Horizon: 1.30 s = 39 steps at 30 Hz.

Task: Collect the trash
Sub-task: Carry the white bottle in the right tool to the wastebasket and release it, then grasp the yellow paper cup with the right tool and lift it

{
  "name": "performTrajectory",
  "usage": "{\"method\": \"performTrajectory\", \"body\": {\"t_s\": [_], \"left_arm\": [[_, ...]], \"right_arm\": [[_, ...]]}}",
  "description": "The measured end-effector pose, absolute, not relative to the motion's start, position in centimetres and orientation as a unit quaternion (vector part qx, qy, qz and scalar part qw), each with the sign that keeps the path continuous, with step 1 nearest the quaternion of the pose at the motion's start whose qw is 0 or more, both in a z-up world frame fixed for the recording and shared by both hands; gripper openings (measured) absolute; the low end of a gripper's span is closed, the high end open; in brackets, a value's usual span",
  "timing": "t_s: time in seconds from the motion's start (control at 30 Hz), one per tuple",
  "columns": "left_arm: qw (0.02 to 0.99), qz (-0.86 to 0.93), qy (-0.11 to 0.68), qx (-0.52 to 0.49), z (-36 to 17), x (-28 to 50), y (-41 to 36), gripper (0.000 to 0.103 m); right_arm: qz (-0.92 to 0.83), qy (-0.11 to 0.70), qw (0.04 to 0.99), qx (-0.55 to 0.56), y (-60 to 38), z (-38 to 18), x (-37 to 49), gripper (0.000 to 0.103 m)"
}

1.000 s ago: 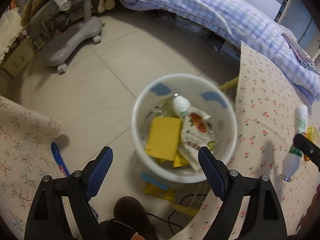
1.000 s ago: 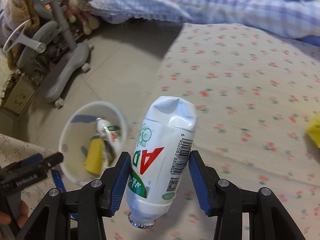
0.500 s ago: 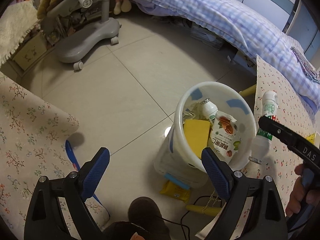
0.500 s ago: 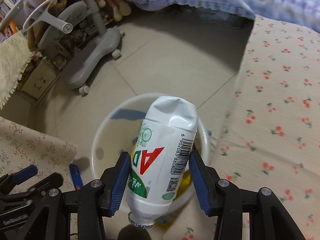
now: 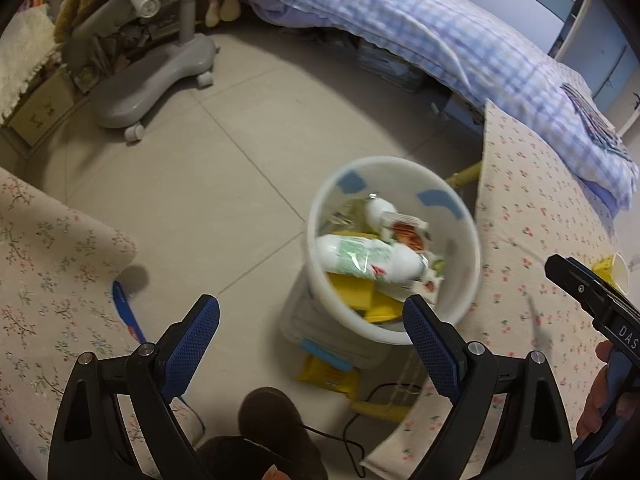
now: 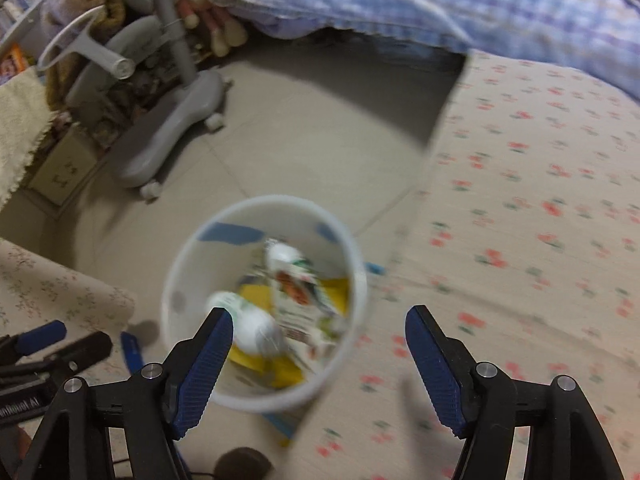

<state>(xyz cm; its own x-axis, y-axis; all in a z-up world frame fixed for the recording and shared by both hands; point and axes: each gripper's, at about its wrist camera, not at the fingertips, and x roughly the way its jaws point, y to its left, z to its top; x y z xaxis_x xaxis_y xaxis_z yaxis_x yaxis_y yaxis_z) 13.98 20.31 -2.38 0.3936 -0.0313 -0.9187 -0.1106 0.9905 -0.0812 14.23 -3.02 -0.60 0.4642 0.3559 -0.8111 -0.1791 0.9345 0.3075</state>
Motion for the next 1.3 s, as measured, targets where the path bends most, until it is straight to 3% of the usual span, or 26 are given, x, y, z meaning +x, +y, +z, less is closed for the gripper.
{"method": "performTrajectory", "body": {"t_s": [0.8,1.07,1.13,1.2,1.27,1.3], "left_arm": [[0.823,-0.064,0.565,-0.017,-1.3,15.3,5.4,0.095],[0.818,-0.088,0.569,-0.019,-1.0,16.4,1.2,0.095],[0.816,-0.092,0.57,-0.019,-1.1,16.6,0.3,0.095],[0.815,-0.097,0.571,-0.017,-1.3,16.9,-0.9,0.095],[0.813,-0.102,0.573,-0.016,-1.3,17.0,-2.0,0.095],[0.813,-0.103,0.573,-0.017,-1.4,17.0,-2.4,0.094]], "right_arm": [[-0.104,0.47,0.861,0.165,-32.0,2.9,9.0,0.077],[-0.14,0.481,0.851,0.154,-37.8,1.0,9.1,0.077],[-0.126,0.484,0.852,0.155,-38.6,0.2,9.4,0.073],[-0.105,0.485,0.852,0.167,-39.1,-0.5,9.7,0.055],[-0.082,0.485,0.851,0.186,-39.3,-1.1,10.1,0.047],[-0.073,0.484,0.851,0.19,-39.2,-1.3,10.2,0.038]]}}
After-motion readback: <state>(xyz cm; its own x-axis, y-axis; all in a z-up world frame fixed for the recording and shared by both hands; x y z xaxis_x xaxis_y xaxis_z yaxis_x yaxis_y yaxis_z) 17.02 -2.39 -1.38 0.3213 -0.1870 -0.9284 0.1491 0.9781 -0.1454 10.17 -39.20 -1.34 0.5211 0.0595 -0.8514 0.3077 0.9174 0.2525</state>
